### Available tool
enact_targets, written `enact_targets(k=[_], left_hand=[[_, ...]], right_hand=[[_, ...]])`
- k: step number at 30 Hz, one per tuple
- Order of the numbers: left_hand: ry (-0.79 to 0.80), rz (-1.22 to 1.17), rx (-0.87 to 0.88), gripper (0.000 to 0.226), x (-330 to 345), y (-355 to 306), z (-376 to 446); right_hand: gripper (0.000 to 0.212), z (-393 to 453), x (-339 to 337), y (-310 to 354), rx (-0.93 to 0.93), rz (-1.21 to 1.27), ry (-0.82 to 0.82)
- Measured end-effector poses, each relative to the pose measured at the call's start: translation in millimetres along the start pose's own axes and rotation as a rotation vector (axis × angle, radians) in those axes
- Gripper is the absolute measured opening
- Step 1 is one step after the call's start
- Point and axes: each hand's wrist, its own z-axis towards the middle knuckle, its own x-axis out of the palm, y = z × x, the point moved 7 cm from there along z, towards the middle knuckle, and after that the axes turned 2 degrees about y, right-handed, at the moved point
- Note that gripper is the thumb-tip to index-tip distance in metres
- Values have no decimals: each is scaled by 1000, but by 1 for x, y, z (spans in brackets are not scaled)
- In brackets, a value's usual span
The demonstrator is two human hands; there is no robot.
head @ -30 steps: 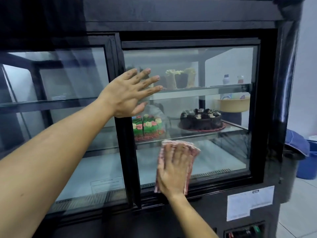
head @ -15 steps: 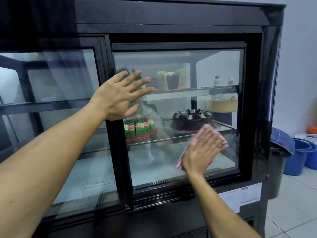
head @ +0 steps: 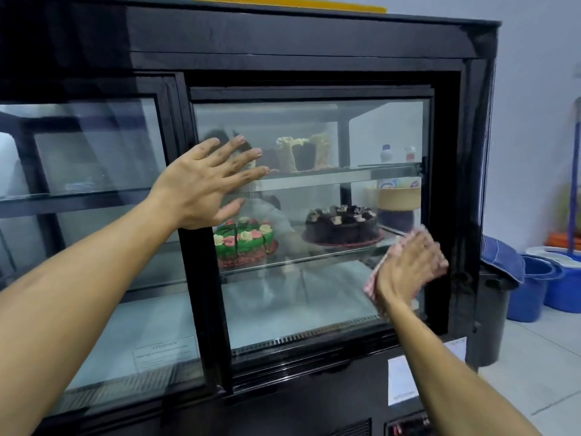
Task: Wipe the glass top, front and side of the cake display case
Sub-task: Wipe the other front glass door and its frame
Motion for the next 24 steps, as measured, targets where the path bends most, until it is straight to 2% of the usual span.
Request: enact_targets(k=[2,4,6,9,10,14,17,20,22,24], left_hand=[[7,-13,-4,68,0,0,-1],[12,-17,-5,68,1,0,-1],[10,-15,-5,67,1,-1,-1],[2,1,-4,67,3,-1,-1],[1,6,-2,67,4,-1,-2],[-1,11,-5,67,5,-1,-1],[2,10,1,67,5,-1,-1],[9,2,-5,68,3,-1,-1],[23,5,-6,68,3,-2,-1],[30,5,-2,69,3,-2,0]], right_hand=[[70,-41,16,-24,73,1,95],[72,-66,27,-14,22,-34,135],[73,-50,21,25,-162,-60,116],[67,12,-6,99,-571,-185,18],[66,35,-14,111,-610,-206,-5],[66,75,-30,76,-397,-143,35],[67,33,-20,16,-307,-99,129],[72,-27,3,-42,-111,-50,233],[75,-49,14,-55,45,14,254],[72,-46,12,-40,145,55,190]])
